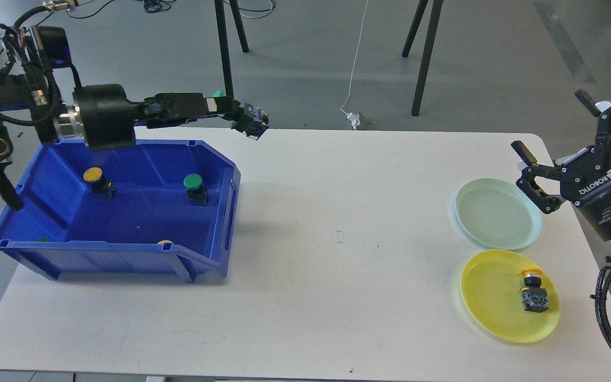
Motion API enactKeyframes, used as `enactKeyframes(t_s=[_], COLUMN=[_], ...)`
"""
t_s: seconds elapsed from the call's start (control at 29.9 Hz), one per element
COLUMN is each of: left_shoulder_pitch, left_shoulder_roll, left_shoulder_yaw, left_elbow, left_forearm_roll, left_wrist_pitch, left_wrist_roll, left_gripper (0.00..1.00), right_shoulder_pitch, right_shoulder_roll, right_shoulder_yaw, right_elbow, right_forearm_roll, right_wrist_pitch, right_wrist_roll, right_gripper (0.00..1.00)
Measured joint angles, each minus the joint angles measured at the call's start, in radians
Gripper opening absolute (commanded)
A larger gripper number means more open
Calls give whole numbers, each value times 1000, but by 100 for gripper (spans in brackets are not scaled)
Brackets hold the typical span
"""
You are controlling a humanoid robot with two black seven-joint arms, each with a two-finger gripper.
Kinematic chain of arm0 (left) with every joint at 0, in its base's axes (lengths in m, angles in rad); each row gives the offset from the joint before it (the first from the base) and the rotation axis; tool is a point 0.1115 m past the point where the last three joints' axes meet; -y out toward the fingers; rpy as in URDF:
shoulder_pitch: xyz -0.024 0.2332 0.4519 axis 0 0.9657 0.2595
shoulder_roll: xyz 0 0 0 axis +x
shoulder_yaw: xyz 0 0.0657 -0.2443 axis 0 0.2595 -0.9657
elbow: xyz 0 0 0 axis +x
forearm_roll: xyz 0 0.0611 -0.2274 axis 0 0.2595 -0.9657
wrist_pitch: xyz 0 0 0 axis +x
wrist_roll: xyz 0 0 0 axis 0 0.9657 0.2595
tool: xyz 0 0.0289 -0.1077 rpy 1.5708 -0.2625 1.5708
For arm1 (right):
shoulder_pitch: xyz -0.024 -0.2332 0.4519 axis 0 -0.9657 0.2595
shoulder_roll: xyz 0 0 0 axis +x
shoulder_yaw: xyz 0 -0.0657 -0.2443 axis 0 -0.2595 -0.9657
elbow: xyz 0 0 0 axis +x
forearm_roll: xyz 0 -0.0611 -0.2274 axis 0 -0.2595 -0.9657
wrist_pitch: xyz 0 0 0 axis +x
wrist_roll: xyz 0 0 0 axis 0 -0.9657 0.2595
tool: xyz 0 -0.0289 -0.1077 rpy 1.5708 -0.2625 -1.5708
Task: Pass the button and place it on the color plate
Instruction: 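Lift the green button out and raise it toward the table center, then move the right gripper to the left gripper and grasp the green button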
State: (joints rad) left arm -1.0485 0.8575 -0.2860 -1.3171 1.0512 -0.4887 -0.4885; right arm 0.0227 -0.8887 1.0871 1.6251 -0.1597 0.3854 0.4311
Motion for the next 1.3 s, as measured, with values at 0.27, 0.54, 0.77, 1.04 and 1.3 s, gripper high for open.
enactKeyframes(t_s=[0.27,0.54,0.77,1.04,1.3], left_shoulder_pitch=[35,61,62,62,62], left_shoulder_roll=[-309,-353,-351,-356,-357], left_shoulder_yaw=[-3,-3,3,6,7], left_elbow=[191,221,218,217,217], left_forearm_roll=[-187,-192,-192,-191,-191], left_wrist_pitch=[64,74,70,70,70], left_wrist_roll=[0,0,0,0,0], left_gripper=[8,9,9,9,9], right_shoulder_pitch=[23,267,473,558,616], right_shoulder_roll=[51,196,347,425,515], right_shoulder_yaw=[-50,-282,-466,-525,-572], right_elbow=[6,-14,-126,-220,-256], right_forearm_roll=[-69,-62,-41,-20,33], right_wrist_pitch=[-12,-90,-149,-152,-162], right_wrist_roll=[-2,-2,-2,-2,-3], right_gripper=[99,99,99,99,99])
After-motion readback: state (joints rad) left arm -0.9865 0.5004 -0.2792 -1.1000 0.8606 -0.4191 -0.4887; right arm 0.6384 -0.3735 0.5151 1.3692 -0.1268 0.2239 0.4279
